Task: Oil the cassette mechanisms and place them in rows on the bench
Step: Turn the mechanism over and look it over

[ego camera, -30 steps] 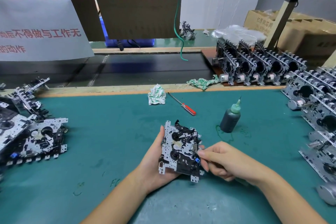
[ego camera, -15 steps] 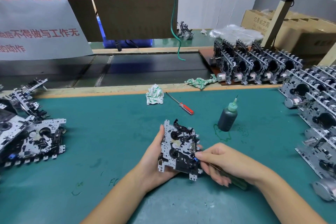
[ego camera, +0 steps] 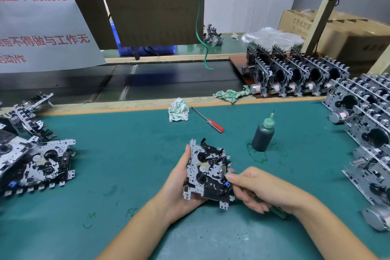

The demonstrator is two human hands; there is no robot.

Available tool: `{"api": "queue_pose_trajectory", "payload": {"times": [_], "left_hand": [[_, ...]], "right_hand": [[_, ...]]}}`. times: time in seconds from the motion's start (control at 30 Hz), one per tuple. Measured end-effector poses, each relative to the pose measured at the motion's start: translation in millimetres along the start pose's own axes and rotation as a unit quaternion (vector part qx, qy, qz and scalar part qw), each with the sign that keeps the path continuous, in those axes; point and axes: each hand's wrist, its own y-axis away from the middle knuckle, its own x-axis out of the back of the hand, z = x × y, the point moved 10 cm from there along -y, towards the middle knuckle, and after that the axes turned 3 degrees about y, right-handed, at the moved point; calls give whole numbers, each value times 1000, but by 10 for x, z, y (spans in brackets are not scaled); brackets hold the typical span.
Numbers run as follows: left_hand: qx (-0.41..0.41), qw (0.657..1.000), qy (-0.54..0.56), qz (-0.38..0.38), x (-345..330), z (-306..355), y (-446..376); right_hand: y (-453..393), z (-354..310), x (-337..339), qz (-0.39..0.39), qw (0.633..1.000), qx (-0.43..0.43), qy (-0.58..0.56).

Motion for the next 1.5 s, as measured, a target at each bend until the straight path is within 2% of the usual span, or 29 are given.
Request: {"api": "queue_pose_trajectory", "payload": {"times": [0.6,0.93,1.23,1.37,1.5], "left_hand": [[-1,1000,1,22,21,12,-13],[-14,999,-11,37,49,22,-39],[-16,998,-30,43,28,31,-20],[-27,999,-5,30,-11,57,22],[-33,999,16,17,-72,61,100]], "right_hand": [[-13,-12,-1,2,1000,-6,-11],[-42,61,1,-47,998,-35,13],[-31,71,2,-56,998,-32,26],[-39,20,63,-13,1000,11,-11],[-16,17,238,58,983,58,-164]]}}
